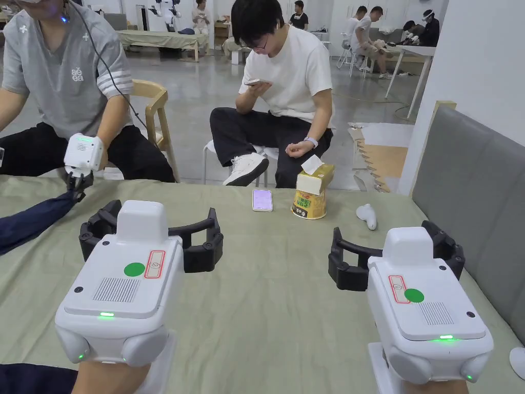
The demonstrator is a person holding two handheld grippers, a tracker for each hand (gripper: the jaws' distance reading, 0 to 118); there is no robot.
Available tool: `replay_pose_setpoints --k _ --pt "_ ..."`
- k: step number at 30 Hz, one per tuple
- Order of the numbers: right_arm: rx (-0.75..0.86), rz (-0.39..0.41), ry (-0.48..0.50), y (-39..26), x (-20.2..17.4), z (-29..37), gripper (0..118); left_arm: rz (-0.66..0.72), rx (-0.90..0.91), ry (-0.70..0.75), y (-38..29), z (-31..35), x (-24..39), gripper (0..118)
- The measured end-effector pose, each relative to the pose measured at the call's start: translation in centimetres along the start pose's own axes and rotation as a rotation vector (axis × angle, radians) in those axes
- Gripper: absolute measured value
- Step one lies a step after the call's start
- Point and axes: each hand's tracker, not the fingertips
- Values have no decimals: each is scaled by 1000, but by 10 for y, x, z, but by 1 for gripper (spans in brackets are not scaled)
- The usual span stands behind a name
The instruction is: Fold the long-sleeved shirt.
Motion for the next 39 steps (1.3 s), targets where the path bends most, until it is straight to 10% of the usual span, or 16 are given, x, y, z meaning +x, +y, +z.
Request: replay_pose_setpoints --k 39 --pt "17 17 -4 11 1 1 118 9 -3 -19 -1 0 4 111"
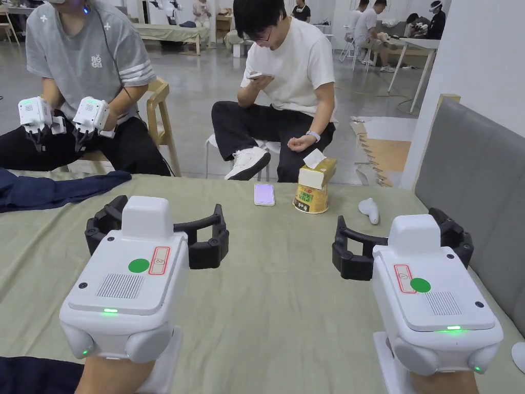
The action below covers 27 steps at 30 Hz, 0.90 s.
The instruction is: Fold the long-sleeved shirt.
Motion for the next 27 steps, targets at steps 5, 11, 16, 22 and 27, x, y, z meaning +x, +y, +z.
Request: replay_pose_setpoints --k 5,11,16,22,27 --pt "2 6 3 1 -3 0 118 -4 -2 4 1 0 1 111" --pt "20 -13 9 0 -4 3 118 11 -3 61 0 -3 0 111" --pt "7 -21 -8 -2 -1 3 118 -24 7 74 -3 -1 3 111" --pt "2 -30 -23 -1 2 6 104 -5 -6 11 -2 3 6 50" --pt "8 -20 -48 -1 -5 7 0 -45 -25 -2 -6 2 10 10"
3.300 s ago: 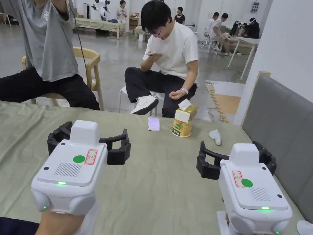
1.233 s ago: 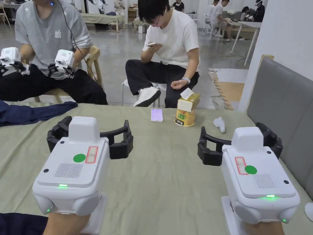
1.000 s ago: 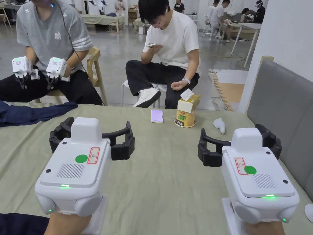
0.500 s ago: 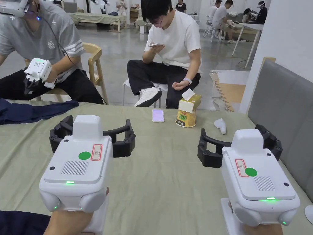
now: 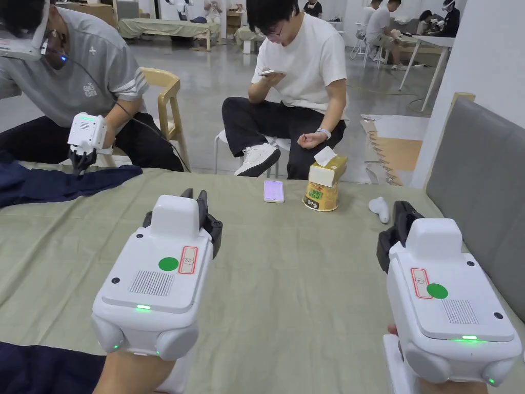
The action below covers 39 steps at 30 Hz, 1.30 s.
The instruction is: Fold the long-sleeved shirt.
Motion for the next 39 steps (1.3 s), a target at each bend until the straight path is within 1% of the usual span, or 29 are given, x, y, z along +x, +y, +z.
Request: replay_pose_setpoints --k 2,3,4,8,10,12,13,15,18,21,23,25,27,29,31,35,36,37,38,39 --pt "-15 -31 24 -1 -2 0 0 9 -5 2 0 3 -2 8" --pt "-23 -32 39 -1 -5 -1 0 6 -9 25 -1 5 -4 7" --pt "-18 -25 31 -1 -9 -1 0 7 -10 28 -2 6 -8 6" --pt "-10 9 113 3 -41 1 0 17 -32 116 -3 17 -35 6" --pt "-8 -13 207 5 -67 1 0 19 -47 193 -5 31 -56 6" --pt "2 -16 294 9 -97 2 0 21 -70 266 -9 44 -79 6" --pt "4 -14 321 11 -112 4 0 19 -86 290 -11 50 -90 6" --pt "14 -30 427 14 -144 9 0 19 -106 374 -18 64 -113 6" --pt "15 -43 551 15 -189 18 0 59 -135 442 -28 85 -144 6" --pt "12 -44 649 17 -219 26 0 59 -150 490 -31 103 -164 5" --pt "10 -38 678 18 -233 32 0 40 -150 532 -32 112 -174 5" --pt "0 -41 713 15 -244 36 0 49 -167 552 -36 117 -183 5" --pt "-17 -28 725 9 -252 40 0 71 -193 569 -46 120 -187 5" --pt "-39 -10 735 -1 -256 44 0 95 -257 574 -66 120 -187 5" --pt "-81 1 744 -16 -257 46 0 159 -321 582 -94 120 -182 6" --pt "-155 41 745 -42 -254 50 0 218 -519 568 -160 120 -164 7" --pt "-168 49 747 -47 -253 50 0 221 -560 582 -175 122 -160 12" --pt "-179 55 745 -52 -251 50 0 226 -591 603 -186 122 -158 22" --pt "-192 62 744 -56 -251 50 0 232 -629 618 -196 121 -158 38" --pt "-202 69 747 -59 -249 50 0 247 -668 625 -204 119 -160 77"
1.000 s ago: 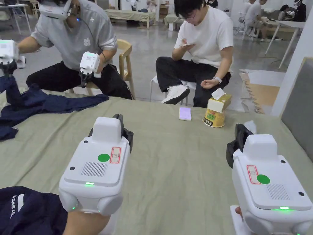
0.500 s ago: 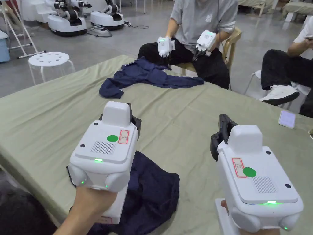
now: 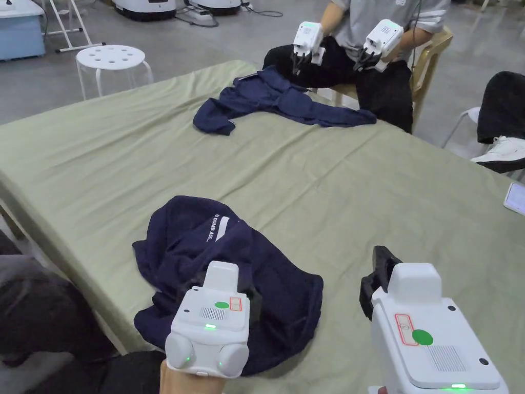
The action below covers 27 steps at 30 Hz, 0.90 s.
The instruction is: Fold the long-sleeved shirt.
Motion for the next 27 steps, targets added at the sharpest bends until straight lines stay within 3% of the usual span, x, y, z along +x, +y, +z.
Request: replay_pose_setpoints --k 1,2,3,8,9,11,12,14,18,22,27 --pt "-9 3 -3 -3 0 -1 0 -8 -29 23 -3 -8 0 102" --pt "-17 6 -6 -5 0 -1 0 -16 -24 49 -5 -13 -1 110" --pt "-27 8 -5 -8 0 -2 0 -28 51 57 -9 -16 -5 106" --pt "-61 20 5 -16 -4 -8 0 1 -72 100 -13 -49 -14 110" --pt "-67 21 11 -18 -4 -9 0 36 -153 89 -6 -58 -12 105" --pt "-75 28 19 -20 -6 -10 0 132 -256 -98 -8 -65 -22 69" --pt "-78 33 24 -20 -6 -10 0 165 -246 -76 -8 -65 -25 64" --pt "-82 37 30 -22 -5 -9 0 119 -172 -48 -6 -67 -26 36" --pt "-113 -120 32 -25 11 -7 0 103 -112 -135 13 -33 -18 31" --pt "-92 -123 -26 -24 33 9 0 74 -40 -168 35 -7 2 30" --pt "-33 -134 -151 -20 81 51 0 37 89 -325 68 47 47 30"
